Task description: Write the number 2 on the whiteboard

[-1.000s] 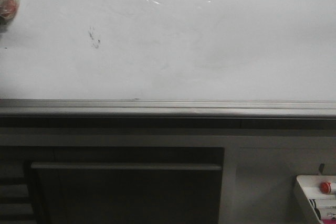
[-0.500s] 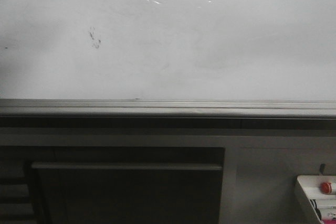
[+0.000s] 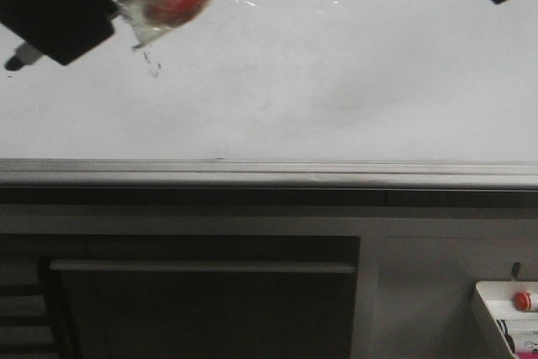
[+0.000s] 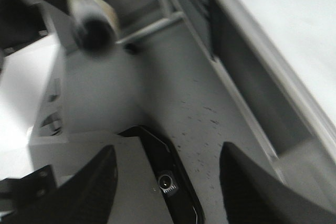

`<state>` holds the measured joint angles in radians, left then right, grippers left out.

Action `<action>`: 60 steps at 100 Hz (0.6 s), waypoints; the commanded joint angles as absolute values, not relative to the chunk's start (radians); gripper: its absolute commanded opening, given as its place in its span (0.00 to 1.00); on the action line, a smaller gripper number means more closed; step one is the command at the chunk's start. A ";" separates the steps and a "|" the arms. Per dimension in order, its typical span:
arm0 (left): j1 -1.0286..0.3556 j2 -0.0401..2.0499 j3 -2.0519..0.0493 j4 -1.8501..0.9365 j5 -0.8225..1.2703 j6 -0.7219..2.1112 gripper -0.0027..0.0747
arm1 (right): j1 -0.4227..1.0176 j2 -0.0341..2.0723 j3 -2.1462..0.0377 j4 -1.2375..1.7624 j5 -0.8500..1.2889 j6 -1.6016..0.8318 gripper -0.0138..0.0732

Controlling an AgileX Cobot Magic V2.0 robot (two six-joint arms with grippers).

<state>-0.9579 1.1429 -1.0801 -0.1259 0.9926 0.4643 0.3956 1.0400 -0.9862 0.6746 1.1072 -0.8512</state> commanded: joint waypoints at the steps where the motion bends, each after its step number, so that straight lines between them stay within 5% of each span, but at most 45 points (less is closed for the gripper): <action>1: -1.005 1.141 -1.114 -0.146 0.920 0.467 0.02 | 0.400 1.071 -1.045 0.817 1.137 -1.014 0.60; 60: -1.032 1.176 -1.114 -0.144 0.827 0.467 0.02 | 0.524 1.136 -1.112 0.872 1.087 -1.199 0.60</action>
